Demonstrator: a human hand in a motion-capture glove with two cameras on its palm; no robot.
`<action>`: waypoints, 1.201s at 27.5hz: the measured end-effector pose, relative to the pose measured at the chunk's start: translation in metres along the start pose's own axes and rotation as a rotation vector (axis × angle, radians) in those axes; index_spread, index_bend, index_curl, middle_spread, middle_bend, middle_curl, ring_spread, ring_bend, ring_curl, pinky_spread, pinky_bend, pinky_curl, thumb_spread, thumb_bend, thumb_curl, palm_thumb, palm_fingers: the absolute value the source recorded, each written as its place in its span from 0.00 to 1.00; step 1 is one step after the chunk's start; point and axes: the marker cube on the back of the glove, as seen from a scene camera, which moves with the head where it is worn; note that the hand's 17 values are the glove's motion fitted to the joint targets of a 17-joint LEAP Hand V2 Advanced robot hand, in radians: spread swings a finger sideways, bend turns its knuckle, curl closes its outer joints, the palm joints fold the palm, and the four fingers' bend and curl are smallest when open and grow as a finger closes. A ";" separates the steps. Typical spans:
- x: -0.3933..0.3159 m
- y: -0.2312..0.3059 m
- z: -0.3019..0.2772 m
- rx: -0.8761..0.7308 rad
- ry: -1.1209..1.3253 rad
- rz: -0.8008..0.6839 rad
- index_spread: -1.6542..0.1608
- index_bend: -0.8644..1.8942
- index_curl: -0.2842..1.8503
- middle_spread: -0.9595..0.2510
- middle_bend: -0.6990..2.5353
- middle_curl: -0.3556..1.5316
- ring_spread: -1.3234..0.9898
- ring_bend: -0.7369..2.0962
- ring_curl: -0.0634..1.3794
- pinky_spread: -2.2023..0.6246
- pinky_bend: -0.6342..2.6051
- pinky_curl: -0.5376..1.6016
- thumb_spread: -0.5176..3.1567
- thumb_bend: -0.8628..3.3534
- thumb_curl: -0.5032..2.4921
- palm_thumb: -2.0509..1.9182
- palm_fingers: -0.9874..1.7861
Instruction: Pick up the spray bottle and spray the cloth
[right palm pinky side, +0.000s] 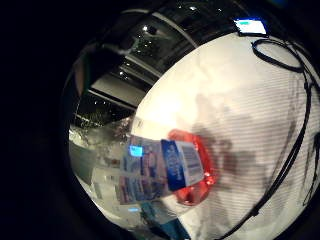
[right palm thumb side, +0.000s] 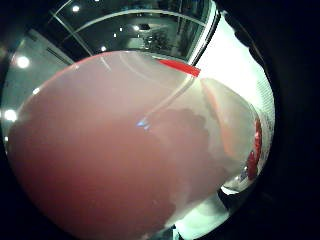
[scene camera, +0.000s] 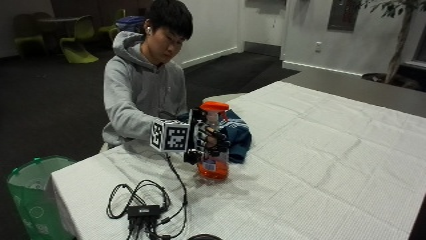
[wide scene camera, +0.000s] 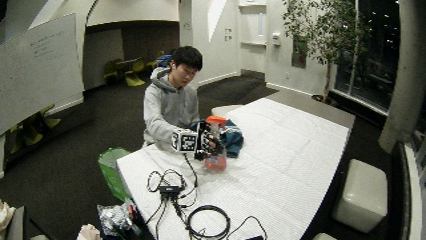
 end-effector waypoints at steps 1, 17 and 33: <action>-0.001 0.000 0.000 0.001 -0.007 0.014 0.81 0.37 0.23 0.82 0.33 0.38 0.60 0.46 0.25 0.85 0.35 0.40 0.38 0.20 0.28 0.65 0.52; -0.020 -0.007 0.013 -0.002 -0.103 0.095 0.82 0.39 0.29 0.75 0.37 0.42 0.54 0.47 0.29 0.79 0.27 0.38 0.36 0.23 0.31 0.75 0.80; -0.071 -0.015 0.032 -0.554 0.380 -0.106 0.80 0.47 0.36 0.70 0.40 0.45 0.49 0.50 0.34 0.71 0.30 0.42 0.26 0.20 0.36 0.76 0.87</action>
